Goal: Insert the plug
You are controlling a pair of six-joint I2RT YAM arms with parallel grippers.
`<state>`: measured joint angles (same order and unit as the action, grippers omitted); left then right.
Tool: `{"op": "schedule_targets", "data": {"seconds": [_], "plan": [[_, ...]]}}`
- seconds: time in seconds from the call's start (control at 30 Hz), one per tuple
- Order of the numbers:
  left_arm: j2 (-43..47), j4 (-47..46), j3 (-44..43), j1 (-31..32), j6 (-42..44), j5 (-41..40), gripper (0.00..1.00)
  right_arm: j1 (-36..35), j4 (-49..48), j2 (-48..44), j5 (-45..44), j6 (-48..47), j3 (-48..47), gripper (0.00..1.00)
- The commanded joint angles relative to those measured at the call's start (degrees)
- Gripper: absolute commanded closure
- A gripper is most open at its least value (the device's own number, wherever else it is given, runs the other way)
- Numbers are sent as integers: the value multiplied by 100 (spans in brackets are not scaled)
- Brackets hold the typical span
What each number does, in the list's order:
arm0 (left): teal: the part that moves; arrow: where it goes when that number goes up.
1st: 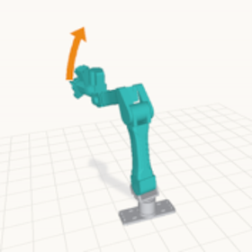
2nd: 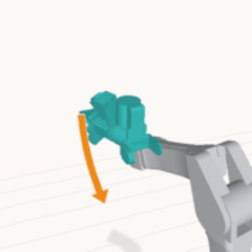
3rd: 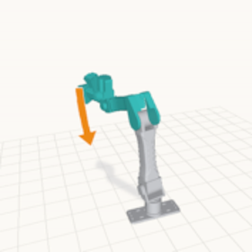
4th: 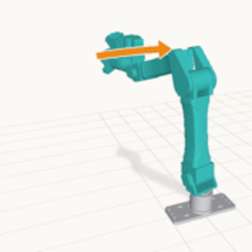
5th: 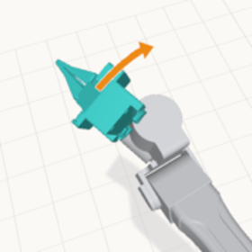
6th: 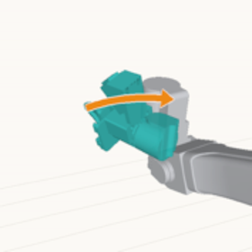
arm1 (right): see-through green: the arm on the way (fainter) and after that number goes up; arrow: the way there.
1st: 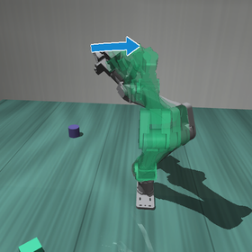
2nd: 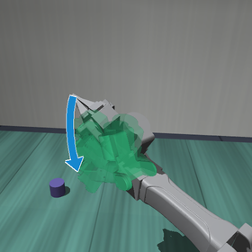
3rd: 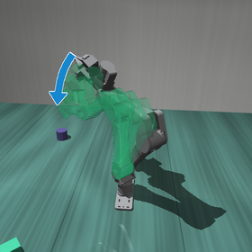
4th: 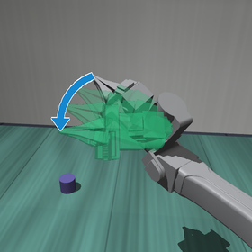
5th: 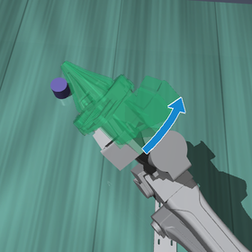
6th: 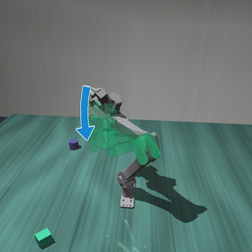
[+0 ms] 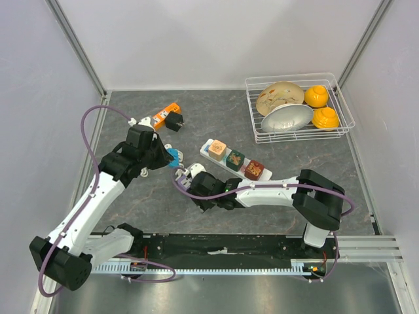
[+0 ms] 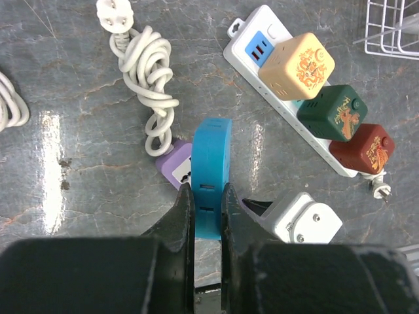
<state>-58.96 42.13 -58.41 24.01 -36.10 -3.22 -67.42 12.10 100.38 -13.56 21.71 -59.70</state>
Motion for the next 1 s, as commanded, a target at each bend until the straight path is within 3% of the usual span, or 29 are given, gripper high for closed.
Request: {"op": "schedule_targets", "data": {"seconds": [0.0,0.07,0.17,0.33,0.77,0.9,0.97], "plan": [[-28,41,-267,51,-275,68,98,-52,-146,-9,196,149,-209,29],[-72,102,-258,60,-336,-2,98,-43,-260,-149,249,140,-156,18],[-159,155,-250,78,-451,-47,98,-52,-331,-325,258,114,-42,9],[-256,217,-232,148,-591,-47,98,27,-498,-554,450,96,169,9],[-388,480,-329,253,-627,-292,98,1,-998,-62,2366,0,82,9],[-379,551,-320,271,-627,-319,98,-35,-1166,-351,2298,-71,239,9],[-414,629,-311,288,-635,-345,98,-17,-1113,-659,1614,-132,414,9]]}}
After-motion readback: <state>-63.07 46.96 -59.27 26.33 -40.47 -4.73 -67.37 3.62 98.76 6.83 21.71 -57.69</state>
